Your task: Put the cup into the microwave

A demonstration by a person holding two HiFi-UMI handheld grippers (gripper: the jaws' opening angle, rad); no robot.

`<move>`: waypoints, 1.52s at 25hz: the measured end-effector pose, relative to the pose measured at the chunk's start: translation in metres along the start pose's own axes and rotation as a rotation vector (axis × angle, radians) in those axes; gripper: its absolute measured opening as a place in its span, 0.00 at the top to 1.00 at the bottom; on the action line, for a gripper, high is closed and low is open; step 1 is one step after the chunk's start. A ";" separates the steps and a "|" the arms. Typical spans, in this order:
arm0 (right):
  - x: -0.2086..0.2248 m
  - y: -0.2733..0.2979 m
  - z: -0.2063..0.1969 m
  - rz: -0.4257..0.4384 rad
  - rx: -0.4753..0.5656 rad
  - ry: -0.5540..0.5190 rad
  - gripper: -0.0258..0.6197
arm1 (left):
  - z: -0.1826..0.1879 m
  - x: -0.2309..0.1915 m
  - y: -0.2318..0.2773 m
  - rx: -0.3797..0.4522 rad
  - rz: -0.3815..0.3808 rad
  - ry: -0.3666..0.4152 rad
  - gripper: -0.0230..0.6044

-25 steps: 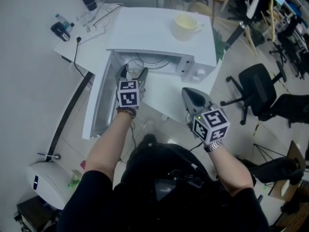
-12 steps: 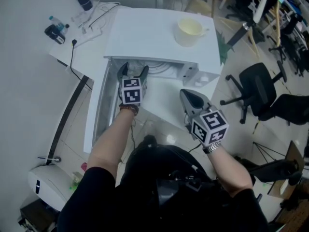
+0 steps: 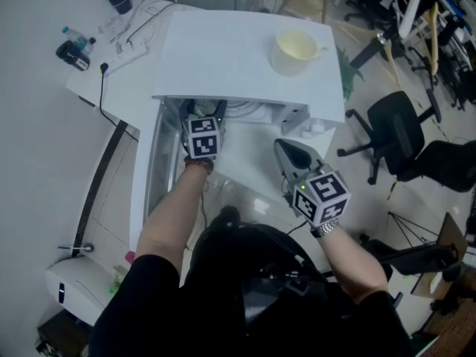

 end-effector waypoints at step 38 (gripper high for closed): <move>0.016 0.035 -0.003 -0.037 -0.037 0.051 0.94 | 0.002 -0.021 0.039 -0.005 0.009 0.042 0.34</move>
Point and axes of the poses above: the fingertips, and each gripper's own axes: y forward along the fingers, x to its right, z out of its top, the point moved 3 cm from there along -y, backward along the fingers, and after that the axes turned 14 degrees about -z, right-handed, at the moved point
